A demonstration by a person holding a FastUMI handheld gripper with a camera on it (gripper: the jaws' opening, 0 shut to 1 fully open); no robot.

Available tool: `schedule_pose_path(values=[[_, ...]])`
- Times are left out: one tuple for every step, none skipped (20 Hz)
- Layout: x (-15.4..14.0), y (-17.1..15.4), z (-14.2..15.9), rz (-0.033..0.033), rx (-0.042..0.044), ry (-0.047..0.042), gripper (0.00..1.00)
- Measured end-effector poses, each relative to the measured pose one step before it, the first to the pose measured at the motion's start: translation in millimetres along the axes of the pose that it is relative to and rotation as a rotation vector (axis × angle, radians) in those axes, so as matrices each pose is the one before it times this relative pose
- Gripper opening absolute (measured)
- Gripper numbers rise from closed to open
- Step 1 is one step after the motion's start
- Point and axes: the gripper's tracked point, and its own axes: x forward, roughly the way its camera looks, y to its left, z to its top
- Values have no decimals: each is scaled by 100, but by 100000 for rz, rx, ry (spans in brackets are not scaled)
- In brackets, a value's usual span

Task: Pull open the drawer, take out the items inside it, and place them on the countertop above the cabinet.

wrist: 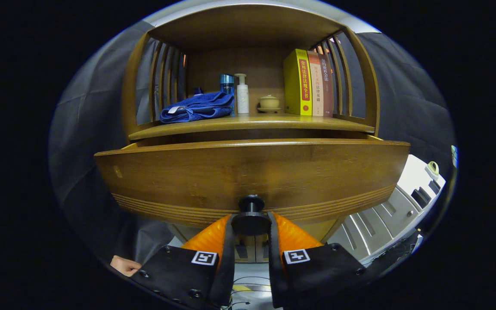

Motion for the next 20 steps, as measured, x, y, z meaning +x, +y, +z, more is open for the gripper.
schedule_pose_path(values=[[-745,24,-175,-266,-146,79,43],[-569,-16,-328,76,-595,576,43],[-528,-18,-220,12,-217,40,43],[-553,56,-246,121,-202,384,43],[-528,-57,-272,-5,-451,315,43],[-492,-32,-266,-27,-374,492,43],[-393,-17,-123,-24,159,17,43],[-295,5,-165,-9,136,483,43],[-313,38,-107,-123,-32,109,43],[-233,51,-219,-65,-260,449,43],[-186,102,-225,176,-275,436,43],[-193,38,-341,153,452,429,43],[-303,56,-550,318,583,858,43],[-138,80,-576,332,315,1108,43],[-36,46,17,-166,-37,-1405,43],[315,-99,96,-115,-963,936,44],[-263,28,-118,309,-411,163,43],[111,21,177,11,429,-798,43],[-205,48,-268,-24,447,393,44],[37,-26,79,-205,128,-413,44]])
